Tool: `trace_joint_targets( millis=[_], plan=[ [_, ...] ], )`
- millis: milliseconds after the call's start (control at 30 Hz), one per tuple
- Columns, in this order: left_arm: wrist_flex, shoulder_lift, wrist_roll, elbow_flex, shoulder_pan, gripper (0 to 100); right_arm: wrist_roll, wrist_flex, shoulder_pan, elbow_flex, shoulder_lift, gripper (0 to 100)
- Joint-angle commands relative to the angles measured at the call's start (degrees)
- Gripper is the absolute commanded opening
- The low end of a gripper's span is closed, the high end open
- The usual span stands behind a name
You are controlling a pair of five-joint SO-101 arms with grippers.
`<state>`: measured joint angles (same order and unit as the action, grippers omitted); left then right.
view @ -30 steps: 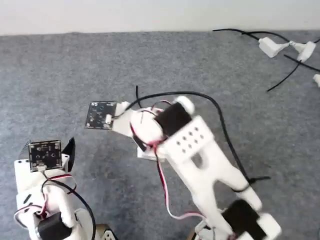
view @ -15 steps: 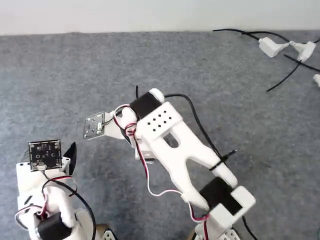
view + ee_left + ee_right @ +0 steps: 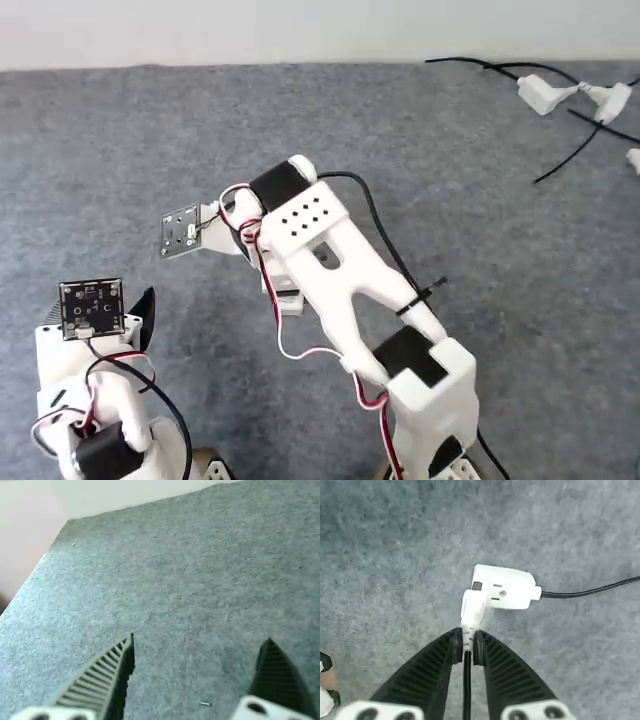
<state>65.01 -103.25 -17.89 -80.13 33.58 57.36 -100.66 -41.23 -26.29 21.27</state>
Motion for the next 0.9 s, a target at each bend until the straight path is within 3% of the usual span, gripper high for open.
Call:
trace_joint_targets(
  millis=[0, 867],
  plan=[
    [-0.4, -1.1, 0.1, -0.6, 0.4, 37, 0.7, -2.3, 1.3, -5.6, 1.7, 0.8],
    [-0.4, -1.1, 0.0, -1.3, 0.1, 37, 2.3, -2.6, 2.7, -4.7, 8.0, 0.8]
  ],
)
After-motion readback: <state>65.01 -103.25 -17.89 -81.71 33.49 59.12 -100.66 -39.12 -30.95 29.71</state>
